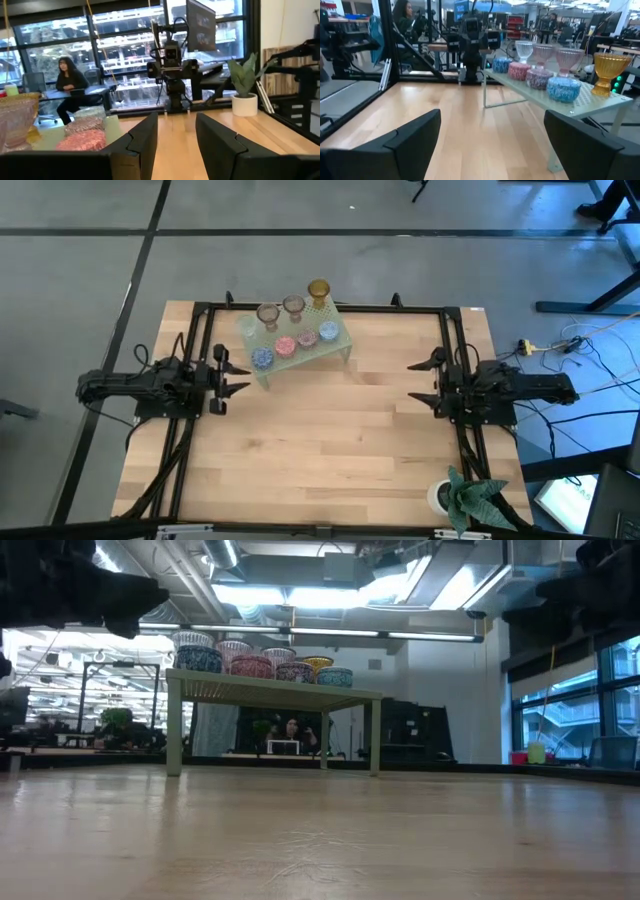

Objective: Pick & Place candle stick holders
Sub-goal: Return to Home Position

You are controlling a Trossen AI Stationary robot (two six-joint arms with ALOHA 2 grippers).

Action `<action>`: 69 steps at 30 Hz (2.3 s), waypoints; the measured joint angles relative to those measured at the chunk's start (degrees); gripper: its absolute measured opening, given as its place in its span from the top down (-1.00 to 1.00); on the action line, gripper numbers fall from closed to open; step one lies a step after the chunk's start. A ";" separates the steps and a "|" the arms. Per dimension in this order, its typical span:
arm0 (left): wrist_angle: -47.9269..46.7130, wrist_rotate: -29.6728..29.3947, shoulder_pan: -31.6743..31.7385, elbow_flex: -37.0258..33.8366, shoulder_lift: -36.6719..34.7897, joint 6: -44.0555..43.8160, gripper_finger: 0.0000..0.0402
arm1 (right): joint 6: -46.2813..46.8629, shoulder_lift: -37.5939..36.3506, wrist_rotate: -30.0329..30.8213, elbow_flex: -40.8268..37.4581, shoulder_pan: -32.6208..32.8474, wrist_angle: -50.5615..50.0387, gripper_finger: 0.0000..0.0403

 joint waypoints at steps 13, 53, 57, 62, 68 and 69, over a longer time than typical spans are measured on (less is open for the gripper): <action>0.02 0.77 2.27 0.00 0.00 -0.51 0.36 | -0.20 0.02 -1.16 -5.93 0.00 9.21 -0.78; -2.46 0.11 3.24 0.00 0.00 -5.49 0.36 | 1.42 0.20 -1.11 -9.13 0.00 15.47 -0.79; -2.88 0.11 3.24 0.00 0.00 -5.92 0.36 | 0.08 0.20 -1.12 -9.13 0.00 16.06 -0.79; -3.11 0.11 3.24 0.00 0.00 -6.63 0.36 | 0.11 0.20 -1.25 -9.13 0.00 16.45 -0.79; -3.49 0.11 3.24 0.00 0.00 -6.82 0.36 | 0.15 0.20 0.35 -9.13 0.02 16.92 -0.78; -3.49 0.11 3.24 0.00 0.00 -6.81 0.36 | 0.14 0.20 0.89 -9.13 0.02 16.86 -0.78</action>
